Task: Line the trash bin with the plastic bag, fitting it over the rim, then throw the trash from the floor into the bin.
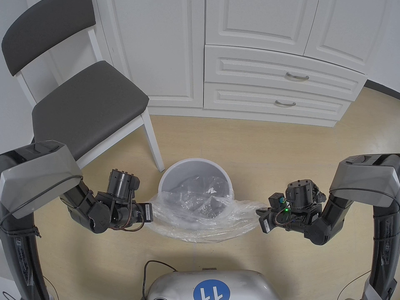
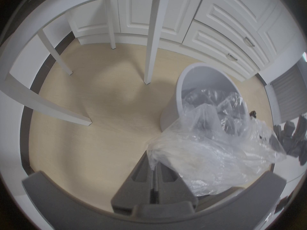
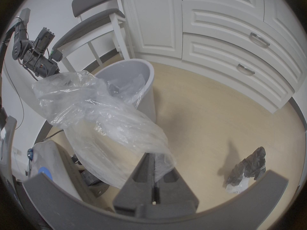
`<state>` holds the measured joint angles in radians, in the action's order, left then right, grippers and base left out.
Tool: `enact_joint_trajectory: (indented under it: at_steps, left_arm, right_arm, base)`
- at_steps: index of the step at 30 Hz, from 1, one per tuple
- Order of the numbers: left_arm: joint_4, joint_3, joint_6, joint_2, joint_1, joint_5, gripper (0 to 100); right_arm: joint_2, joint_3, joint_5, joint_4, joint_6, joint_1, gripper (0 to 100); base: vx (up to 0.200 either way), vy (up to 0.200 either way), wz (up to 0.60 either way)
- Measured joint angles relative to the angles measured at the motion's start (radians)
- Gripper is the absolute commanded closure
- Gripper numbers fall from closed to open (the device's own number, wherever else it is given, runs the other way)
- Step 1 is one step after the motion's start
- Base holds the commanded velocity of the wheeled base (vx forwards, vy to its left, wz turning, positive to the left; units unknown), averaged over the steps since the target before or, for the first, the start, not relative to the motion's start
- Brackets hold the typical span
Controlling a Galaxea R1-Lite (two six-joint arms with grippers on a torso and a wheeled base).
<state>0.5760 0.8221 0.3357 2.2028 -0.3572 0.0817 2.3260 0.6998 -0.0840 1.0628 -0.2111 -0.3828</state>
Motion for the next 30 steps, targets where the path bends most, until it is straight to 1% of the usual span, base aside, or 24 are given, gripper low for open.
enact_joint_trajectory:
  at_steps: [3,12,13,17,21,23,26,27,30]
  left_arm:
    - [0.034,0.021,0.031,0.021,0.005,0.004,100]
    - [0.047,0.048,0.05,0.05,0.012,0.007,100]
    - [0.047,0.05,0.059,0.051,0.012,0.008,100]
    - [0.047,0.066,0.09,0.05,0.02,0.012,100]
    - [0.047,0.073,0.094,0.047,0.027,0.012,100]
    - [0.047,0.074,0.095,0.045,0.027,0.011,100]
    - [0.047,0.077,0.097,0.043,0.029,0.011,100]
    - [0.047,0.079,0.099,0.042,0.029,0.011,100]
    - [0.047,0.086,0.113,0.041,0.029,0.011,100]
  right_arm:
    - [0.036,0.006,0.005,0.052,0.0,0.004,100]
    - [0.093,0.022,0.011,0.07,0.006,0.01,100]
    - [0.095,0.022,0.011,0.07,0.008,0.01,0]
    - [0.092,0.018,0.011,0.07,0.013,0.01,0]
    - [0.084,0.013,0.009,0.07,0.013,0.009,0]
    - [0.075,0.006,-0.003,0.071,0.013,0.013,0]
    - [0.055,-0.014,-0.046,0.073,0.011,0.032,0]
    - [0.048,-0.022,-0.07,0.076,0.01,0.037,0]
    - [0.024,-0.047,-0.188,0.09,0.001,0.061,0]
  base:
    - [0.0,0.0,0.0]
    - [0.0,0.0,0.0]
    - [0.0,0.0,0.0]
    - [0.0,0.0,0.0]
    - [0.0,0.0,0.0]
    - [0.0,0.0,0.0]
    - [0.0,0.0,0.0]
    - [0.0,0.0,0.0]
    - [0.0,0.0,0.0]
